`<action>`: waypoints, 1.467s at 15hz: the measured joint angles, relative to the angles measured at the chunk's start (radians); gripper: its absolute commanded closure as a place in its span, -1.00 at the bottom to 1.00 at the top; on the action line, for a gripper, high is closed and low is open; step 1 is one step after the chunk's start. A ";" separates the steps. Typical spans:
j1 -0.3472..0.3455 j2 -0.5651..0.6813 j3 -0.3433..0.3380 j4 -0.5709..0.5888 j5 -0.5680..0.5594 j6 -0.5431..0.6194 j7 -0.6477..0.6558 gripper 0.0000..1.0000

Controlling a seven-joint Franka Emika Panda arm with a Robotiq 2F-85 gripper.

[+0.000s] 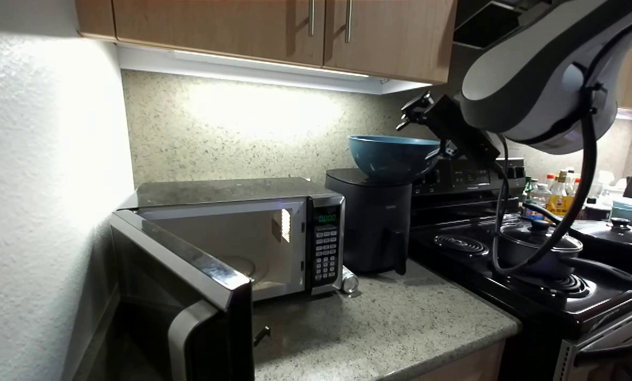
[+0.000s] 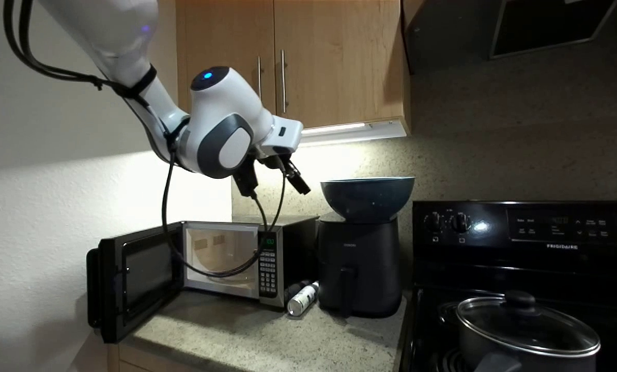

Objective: Open the microwave door, then put the bowl in the microwave

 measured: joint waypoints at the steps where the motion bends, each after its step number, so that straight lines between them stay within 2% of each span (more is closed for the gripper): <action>1: -0.071 0.014 0.022 0.009 0.010 0.016 -0.006 -1.00; 3: -0.201 0.032 0.072 0.028 0.052 0.029 -0.028 -1.00; 5: -0.243 0.038 0.090 0.036 0.058 0.029 -0.031 -1.00; 9: -0.243 0.038 0.109 0.036 0.064 0.032 -0.031 -1.00; 17: -0.243 0.041 0.099 0.047 0.062 0.023 -0.031 -1.00; 22: -0.246 0.102 0.021 0.217 0.039 -0.144 -0.031 -1.00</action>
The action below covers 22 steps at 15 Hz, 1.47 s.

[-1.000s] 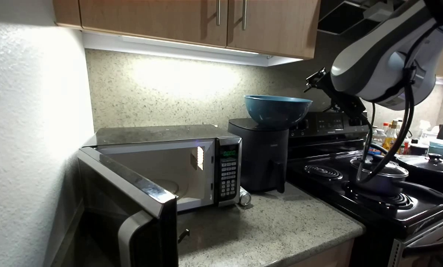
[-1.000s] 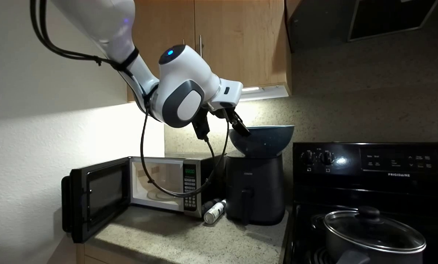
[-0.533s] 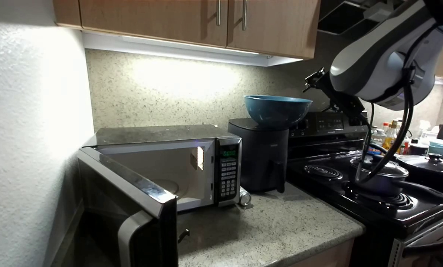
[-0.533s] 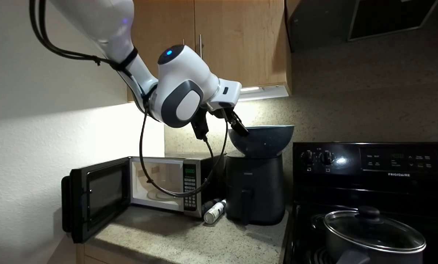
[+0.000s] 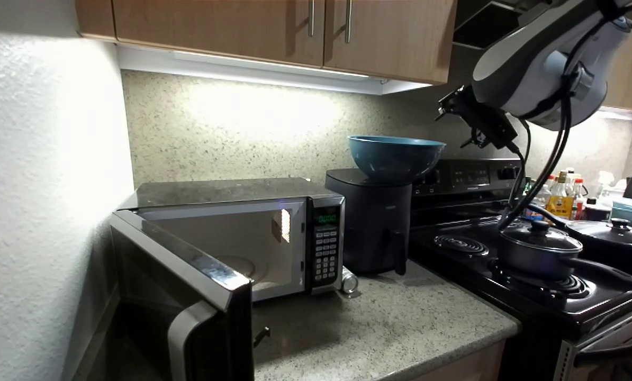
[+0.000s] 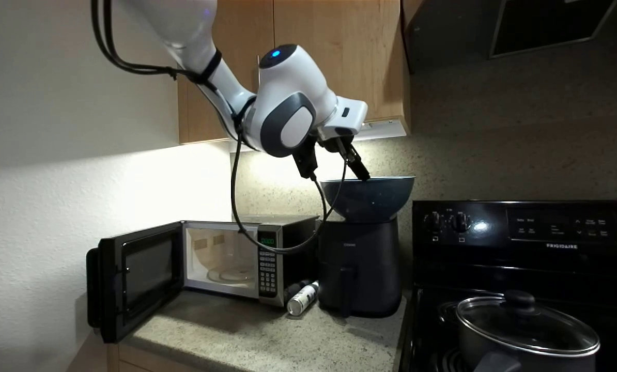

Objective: Open the microwave door, then put the bowl in the microwave

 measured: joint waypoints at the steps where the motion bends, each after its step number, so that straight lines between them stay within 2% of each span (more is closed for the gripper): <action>1: 0.000 0.018 -0.010 0.041 -0.004 -0.043 -0.002 -1.00; 3: -0.001 0.050 -0.023 0.103 -0.024 -0.115 -0.006 -1.00; 5: -0.001 0.066 -0.026 0.122 -0.031 -0.124 -0.006 -1.00; 17: 0.013 0.084 -0.020 0.116 -0.033 -0.145 -0.005 -1.00; 21: 0.013 0.094 -0.024 0.115 -0.068 -0.183 0.006 -1.00; 22: 0.013 0.100 -0.027 0.115 -0.085 -0.197 0.014 -0.74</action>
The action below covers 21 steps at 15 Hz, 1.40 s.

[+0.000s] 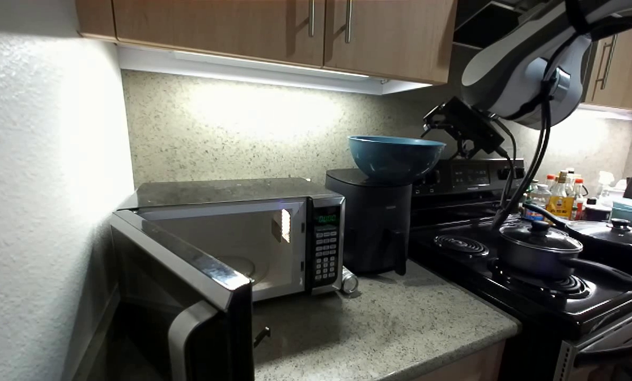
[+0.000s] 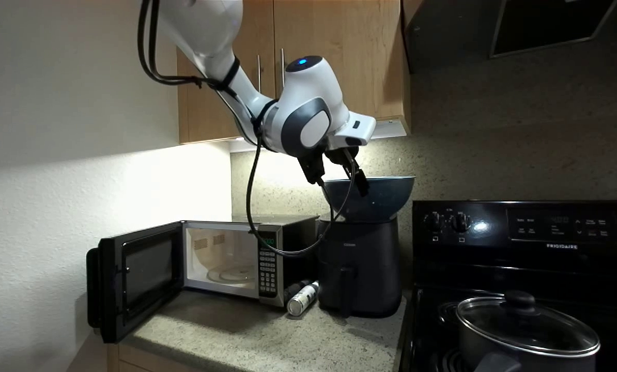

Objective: Open the microwave door, then put the bowl in the microwave

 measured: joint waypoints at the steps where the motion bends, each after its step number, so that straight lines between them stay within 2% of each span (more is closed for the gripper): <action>1: 0.000 0.005 -0.003 0.000 -0.017 -0.013 0.009 -0.47; 10: 0.004 0.019 -0.004 0.014 -0.041 -0.020 0.028 0.71; 11: 0.004 0.019 -0.001 0.016 -0.041 -0.014 0.028 0.76; 13: 0.047 0.013 -0.028 0.016 -0.008 -0.012 0.009 0.80; 14: 0.050 0.006 -0.013 0.014 0.030 -0.012 -0.031 0.82; 18: 0.102 -0.071 0.051 -0.028 0.244 -0.034 -0.344 0.82; 21: 0.178 -0.159 0.050 -0.068 0.421 -0.075 -0.563 0.74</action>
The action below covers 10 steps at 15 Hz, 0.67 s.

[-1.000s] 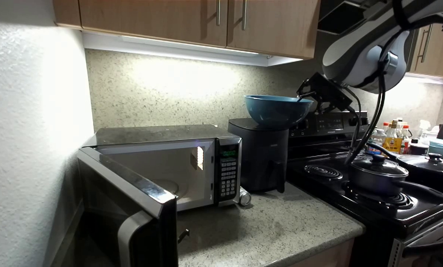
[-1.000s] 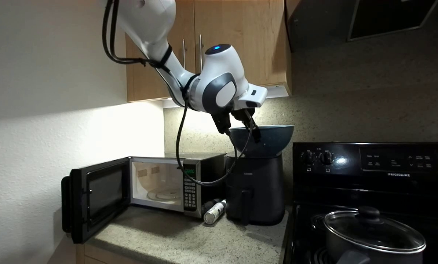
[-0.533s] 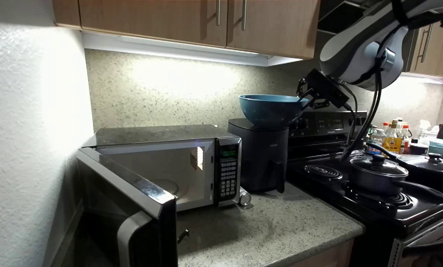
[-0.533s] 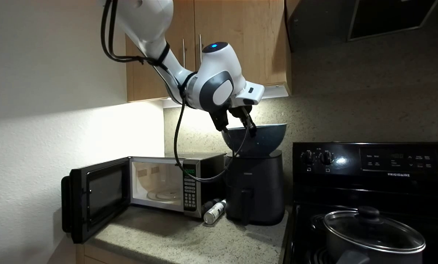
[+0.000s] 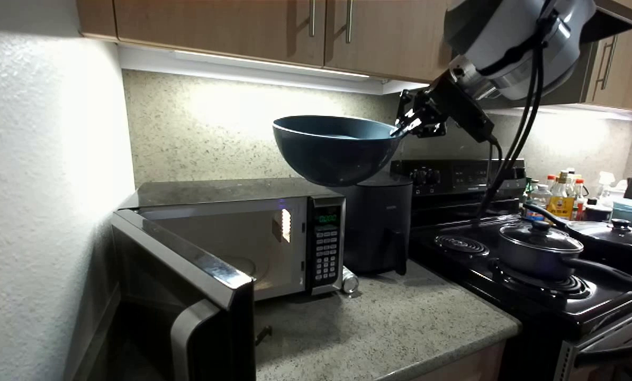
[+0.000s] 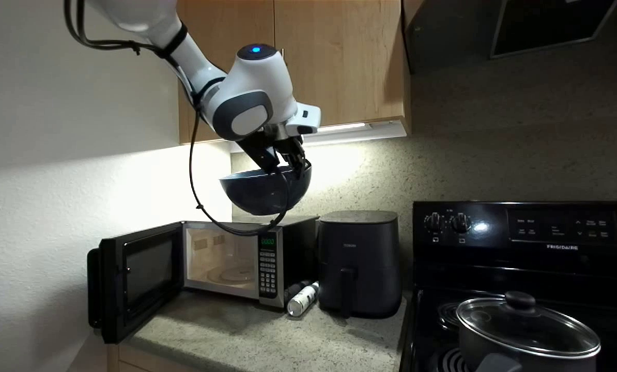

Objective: Open the microwave door, then put the bowl in the microwave

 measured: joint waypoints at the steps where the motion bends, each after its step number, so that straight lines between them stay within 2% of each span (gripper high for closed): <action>1: 0.015 -0.024 -0.005 -0.012 0.036 -0.005 -0.043 0.76; 10: 0.037 -0.043 -0.015 -0.061 0.039 -0.035 -0.098 0.82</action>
